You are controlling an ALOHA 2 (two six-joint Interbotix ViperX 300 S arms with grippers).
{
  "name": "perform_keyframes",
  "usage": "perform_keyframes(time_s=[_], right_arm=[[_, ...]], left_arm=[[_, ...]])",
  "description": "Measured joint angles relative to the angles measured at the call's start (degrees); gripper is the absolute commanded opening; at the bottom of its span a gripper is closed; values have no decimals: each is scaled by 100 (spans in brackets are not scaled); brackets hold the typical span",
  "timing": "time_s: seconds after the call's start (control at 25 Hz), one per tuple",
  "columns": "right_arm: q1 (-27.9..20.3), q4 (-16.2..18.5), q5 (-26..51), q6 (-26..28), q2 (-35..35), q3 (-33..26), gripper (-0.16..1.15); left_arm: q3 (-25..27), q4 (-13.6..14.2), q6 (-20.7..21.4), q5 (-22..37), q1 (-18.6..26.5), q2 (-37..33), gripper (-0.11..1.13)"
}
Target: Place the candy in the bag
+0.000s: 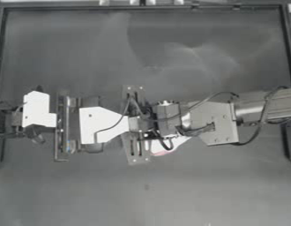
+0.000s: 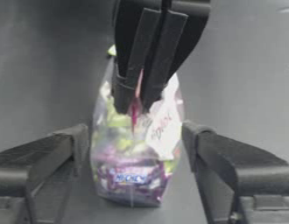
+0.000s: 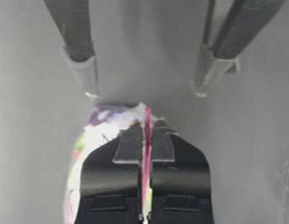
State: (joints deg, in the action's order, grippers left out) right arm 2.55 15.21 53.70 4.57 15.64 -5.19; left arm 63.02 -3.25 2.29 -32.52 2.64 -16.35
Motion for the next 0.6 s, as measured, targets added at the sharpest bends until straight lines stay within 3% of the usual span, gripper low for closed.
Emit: perform_keyframes(time_s=[0.6], right_arm=[[0,26,-114,18,0,0,4]], left_arm=[[-141,-26,0,-149,0,281,87]])
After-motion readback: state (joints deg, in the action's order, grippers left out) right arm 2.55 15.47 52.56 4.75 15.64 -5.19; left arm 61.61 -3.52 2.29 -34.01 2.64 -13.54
